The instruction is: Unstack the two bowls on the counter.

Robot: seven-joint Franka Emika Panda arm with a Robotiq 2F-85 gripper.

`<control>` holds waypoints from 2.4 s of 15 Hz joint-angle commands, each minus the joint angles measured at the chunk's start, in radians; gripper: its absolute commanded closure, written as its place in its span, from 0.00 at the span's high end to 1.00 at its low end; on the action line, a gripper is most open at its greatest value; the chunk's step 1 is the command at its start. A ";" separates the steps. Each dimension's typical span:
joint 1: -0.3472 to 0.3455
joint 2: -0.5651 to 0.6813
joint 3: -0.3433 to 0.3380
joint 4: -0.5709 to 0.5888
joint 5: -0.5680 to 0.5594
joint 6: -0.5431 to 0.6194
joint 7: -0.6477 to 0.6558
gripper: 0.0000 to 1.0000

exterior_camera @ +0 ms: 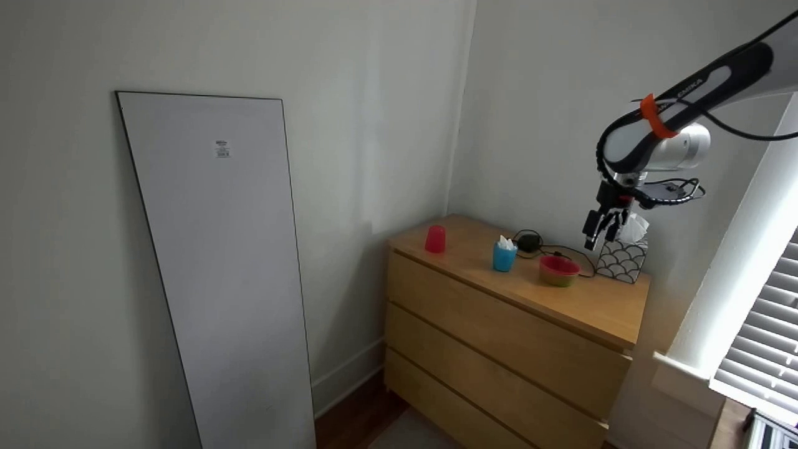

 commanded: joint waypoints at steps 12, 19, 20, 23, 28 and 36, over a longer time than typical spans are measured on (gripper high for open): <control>-0.103 0.440 0.125 0.311 0.017 0.135 -0.010 1.00; -0.159 0.526 0.181 0.375 0.056 0.172 -0.012 0.66; -0.164 0.533 0.187 0.380 0.059 0.178 -0.012 0.63; -0.173 0.550 0.197 0.390 0.060 0.193 -0.010 0.48; -0.191 0.567 0.215 0.407 0.074 0.197 -0.016 0.53; -0.200 0.577 0.223 0.421 0.072 0.194 -0.017 0.16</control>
